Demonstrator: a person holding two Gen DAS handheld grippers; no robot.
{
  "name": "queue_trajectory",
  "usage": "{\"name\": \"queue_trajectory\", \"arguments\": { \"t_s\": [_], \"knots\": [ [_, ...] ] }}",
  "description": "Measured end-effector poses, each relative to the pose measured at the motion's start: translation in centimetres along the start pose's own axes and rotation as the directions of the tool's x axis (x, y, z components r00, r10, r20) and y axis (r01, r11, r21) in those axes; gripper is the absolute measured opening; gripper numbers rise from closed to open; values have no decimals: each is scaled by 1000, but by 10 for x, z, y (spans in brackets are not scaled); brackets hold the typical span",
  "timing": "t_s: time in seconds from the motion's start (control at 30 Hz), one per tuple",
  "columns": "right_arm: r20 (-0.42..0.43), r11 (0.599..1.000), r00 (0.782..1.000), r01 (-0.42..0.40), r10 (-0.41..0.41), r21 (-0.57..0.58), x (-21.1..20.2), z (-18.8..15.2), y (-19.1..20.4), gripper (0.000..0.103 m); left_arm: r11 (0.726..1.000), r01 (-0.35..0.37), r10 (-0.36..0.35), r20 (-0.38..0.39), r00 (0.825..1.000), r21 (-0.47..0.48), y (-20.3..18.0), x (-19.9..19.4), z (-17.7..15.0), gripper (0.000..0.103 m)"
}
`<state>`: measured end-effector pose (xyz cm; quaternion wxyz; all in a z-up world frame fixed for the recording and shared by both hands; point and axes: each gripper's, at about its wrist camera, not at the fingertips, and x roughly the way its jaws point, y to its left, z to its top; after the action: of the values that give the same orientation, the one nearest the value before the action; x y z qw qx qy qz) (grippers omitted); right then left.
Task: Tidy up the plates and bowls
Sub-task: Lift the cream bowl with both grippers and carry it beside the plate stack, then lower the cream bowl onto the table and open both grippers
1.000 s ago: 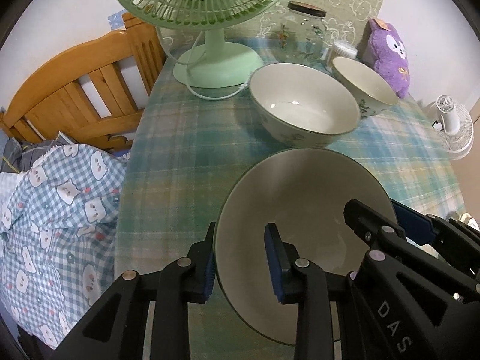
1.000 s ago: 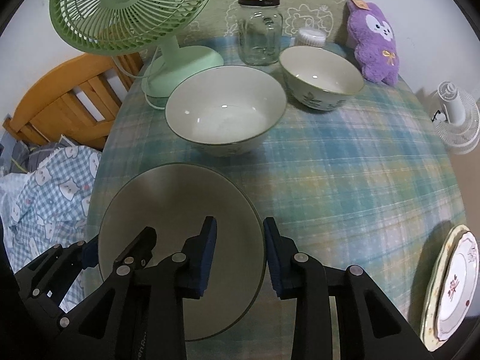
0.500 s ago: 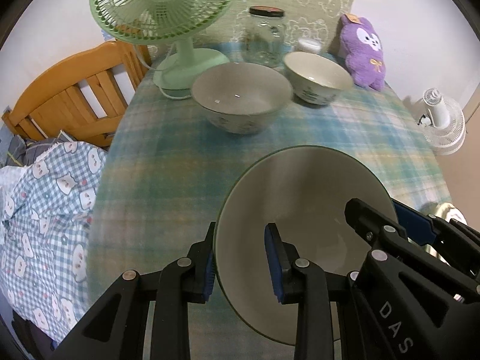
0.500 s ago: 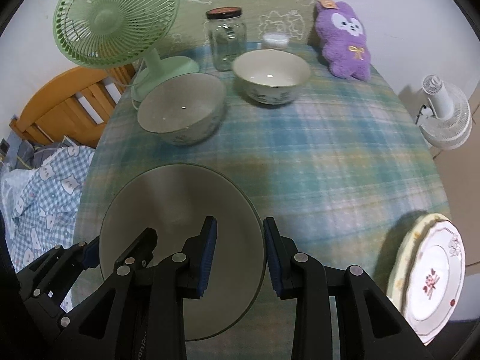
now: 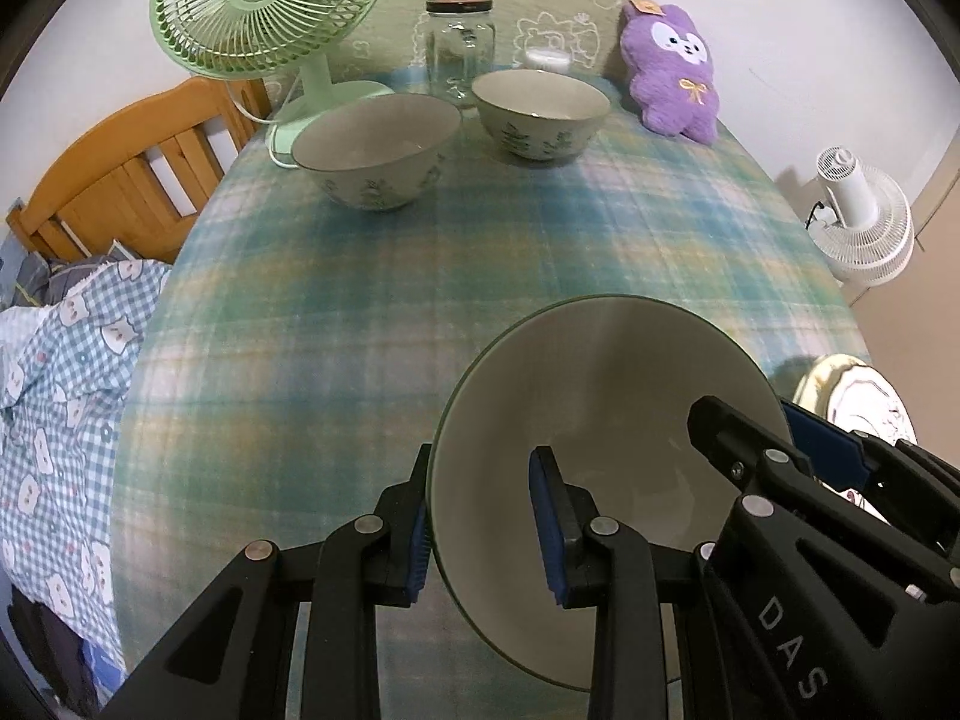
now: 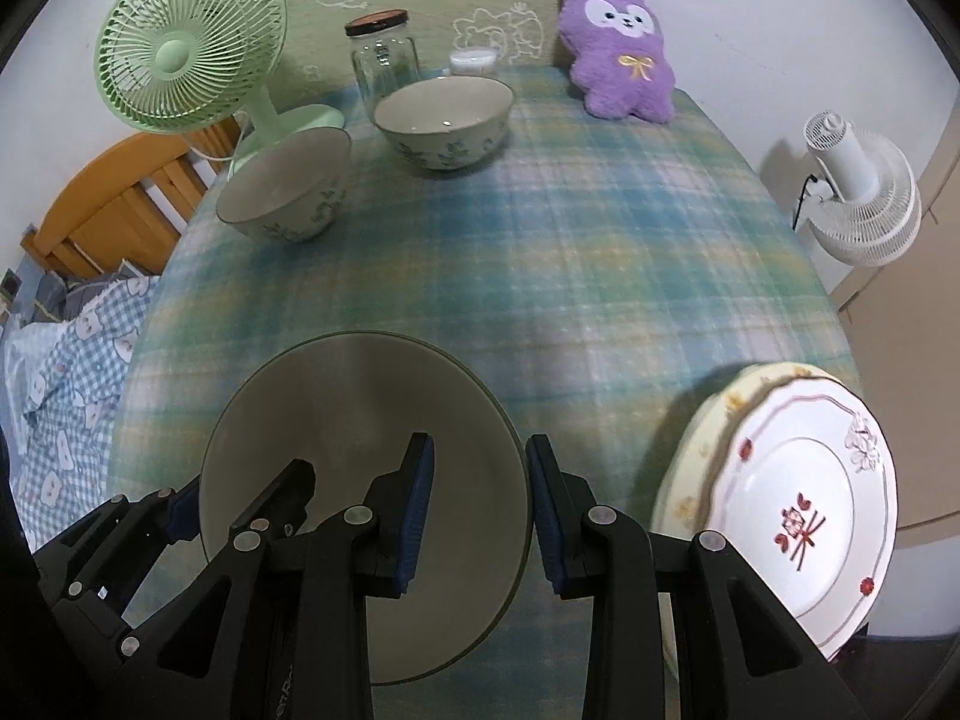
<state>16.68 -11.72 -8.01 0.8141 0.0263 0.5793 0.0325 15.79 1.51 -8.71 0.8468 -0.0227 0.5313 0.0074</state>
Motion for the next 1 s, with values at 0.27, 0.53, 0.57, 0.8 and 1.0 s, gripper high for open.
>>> {"name": "queue_trajectory", "arguments": {
  "t_s": [0.27, 0.53, 0.57, 0.8, 1.0],
  "knots": [
    [-11, 1000, 1000, 10, -10, -7, 2, -16, -24, 35, 1000, -2, 2, -18, 1000, 5, -23, 4, -16, 28],
    [-21, 1000, 1000, 1, -1, -11, 10, -27, -31, 35, 1000, -17, 17, -24, 1000, 13, -33, 9, -27, 28],
    [-23, 1000, 1000, -2, 1, -14, 10, -27, -32, 35, 1000, -19, 19, -25, 999, 12, -33, 10, -27, 28],
    [-38, 999, 999, -21, 20, -48, 9, -24, -27, 36, 1000, -10, 10, -43, 999, 7, -33, 10, -27, 47],
    [6, 998, 1000, -7, 7, -69, -5, -20, -29, 78, 999, -34, 34, -6, 999, 34, -36, -6, -23, 72]
  ]
}}
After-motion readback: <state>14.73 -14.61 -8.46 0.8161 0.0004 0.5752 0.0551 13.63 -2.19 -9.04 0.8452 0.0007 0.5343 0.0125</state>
